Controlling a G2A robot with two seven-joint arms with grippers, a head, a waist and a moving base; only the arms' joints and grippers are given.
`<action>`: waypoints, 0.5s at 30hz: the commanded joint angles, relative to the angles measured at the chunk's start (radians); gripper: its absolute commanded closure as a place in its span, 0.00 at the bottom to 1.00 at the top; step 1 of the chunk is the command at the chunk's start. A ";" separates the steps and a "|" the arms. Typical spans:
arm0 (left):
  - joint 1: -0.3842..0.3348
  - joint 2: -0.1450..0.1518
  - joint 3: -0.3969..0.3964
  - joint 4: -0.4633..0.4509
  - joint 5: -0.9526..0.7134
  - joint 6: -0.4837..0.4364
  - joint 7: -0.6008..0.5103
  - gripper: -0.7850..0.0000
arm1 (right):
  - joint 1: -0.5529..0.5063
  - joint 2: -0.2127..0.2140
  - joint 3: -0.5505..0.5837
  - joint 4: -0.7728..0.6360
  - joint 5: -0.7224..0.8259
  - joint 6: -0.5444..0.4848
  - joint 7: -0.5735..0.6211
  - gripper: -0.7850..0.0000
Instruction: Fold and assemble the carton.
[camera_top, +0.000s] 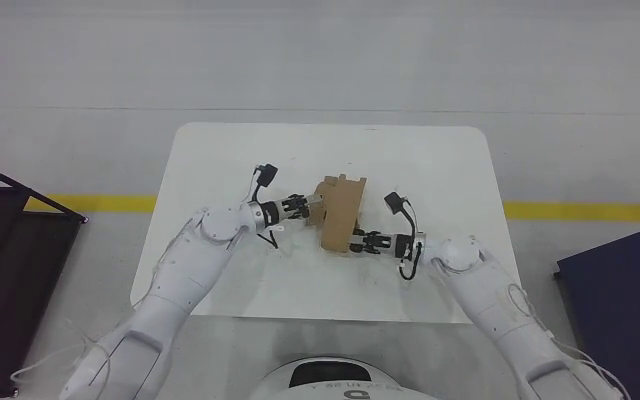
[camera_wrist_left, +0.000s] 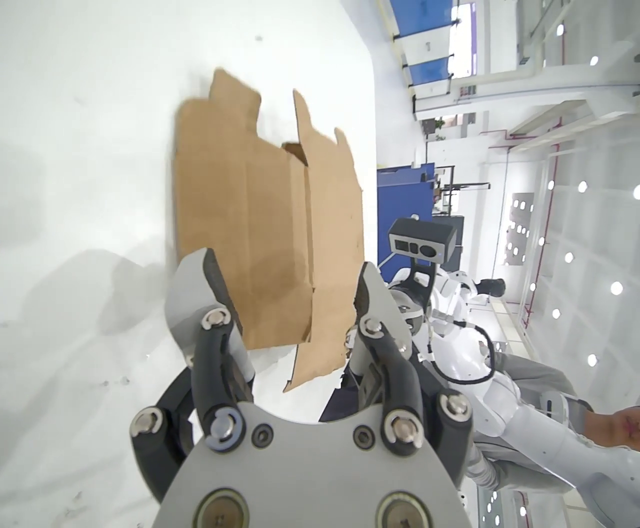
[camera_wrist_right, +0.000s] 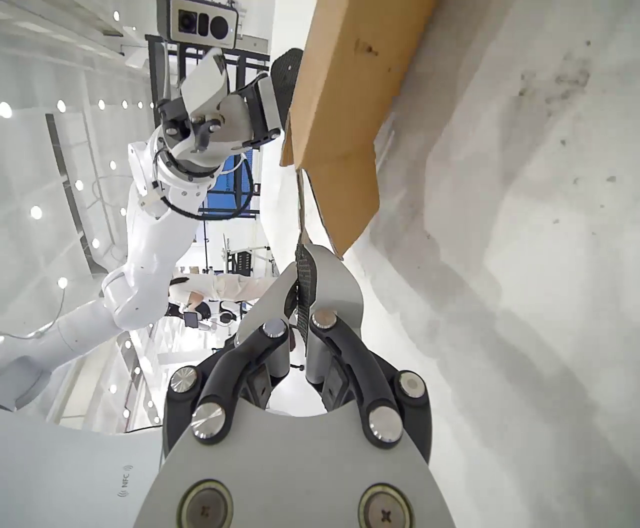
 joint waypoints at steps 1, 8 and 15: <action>0.026 0.012 -0.042 -0.027 -0.022 -0.015 -0.005 0.26 | -0.015 0.010 0.022 -0.018 -0.016 -0.043 0.004 1.00; 0.117 0.049 -0.166 -0.082 -0.128 -0.022 -0.106 0.18 | -0.115 0.055 0.125 -0.207 -0.123 -0.127 0.012 1.00; 0.154 0.052 -0.193 -0.097 -0.360 -0.034 -0.276 0.07 | -0.261 0.101 0.258 -0.497 -0.156 -0.145 0.068 1.00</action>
